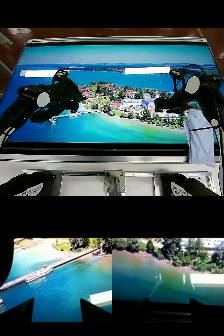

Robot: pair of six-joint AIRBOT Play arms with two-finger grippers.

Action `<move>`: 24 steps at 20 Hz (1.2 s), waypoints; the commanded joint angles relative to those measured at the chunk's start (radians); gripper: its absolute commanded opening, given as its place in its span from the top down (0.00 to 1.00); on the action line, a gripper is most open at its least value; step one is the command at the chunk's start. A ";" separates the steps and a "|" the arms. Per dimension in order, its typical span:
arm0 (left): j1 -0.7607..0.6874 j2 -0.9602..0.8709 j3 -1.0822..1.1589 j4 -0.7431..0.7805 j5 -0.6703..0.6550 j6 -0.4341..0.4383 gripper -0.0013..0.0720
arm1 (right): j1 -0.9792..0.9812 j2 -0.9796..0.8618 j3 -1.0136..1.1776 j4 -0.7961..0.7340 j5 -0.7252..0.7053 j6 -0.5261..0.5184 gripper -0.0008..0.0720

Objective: Fold the shirts.

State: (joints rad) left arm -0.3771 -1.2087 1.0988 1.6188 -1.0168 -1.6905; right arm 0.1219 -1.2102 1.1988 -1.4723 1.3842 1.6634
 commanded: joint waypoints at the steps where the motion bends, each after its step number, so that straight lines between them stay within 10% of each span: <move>1: 0.040 -0.001 0.000 0.124 0.045 0.009 0.03 | 0.000 0.000 0.000 0.010 0.060 0.006 0.12; 9: 0.534 -0.286 0.158 -0.132 0.013 -0.047 0.02 | 0.000 -0.002 0.000 0.033 -0.040 0.072 0.12; 17: 0.529 -0.624 0.372 -0.391 -0.003 0.055 0.03 | 0.001 -0.002 0.000 0.035 -0.042 0.088 0.12; 18: 0.524 -0.640 0.392 -0.389 -0.012 0.056 0.19 | 0.000 -0.002 0.000 0.034 -0.041 0.090 0.12; 19: 0.524 -0.643 0.404 -0.396 -0.024 0.056 0.86 | 0.000 -0.002 0.000 0.032 -0.038 0.090 0.12; 24: 0.492 -0.531 0.440 -0.507 -0.103 0.289 0.93 | 0.000 -0.002 0.000 0.026 -0.109 0.088 0.12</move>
State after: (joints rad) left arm 0.1383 -1.7924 1.5135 1.1923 -1.0634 -1.5581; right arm 0.1219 -1.2114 1.1988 -1.4410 1.3300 1.7508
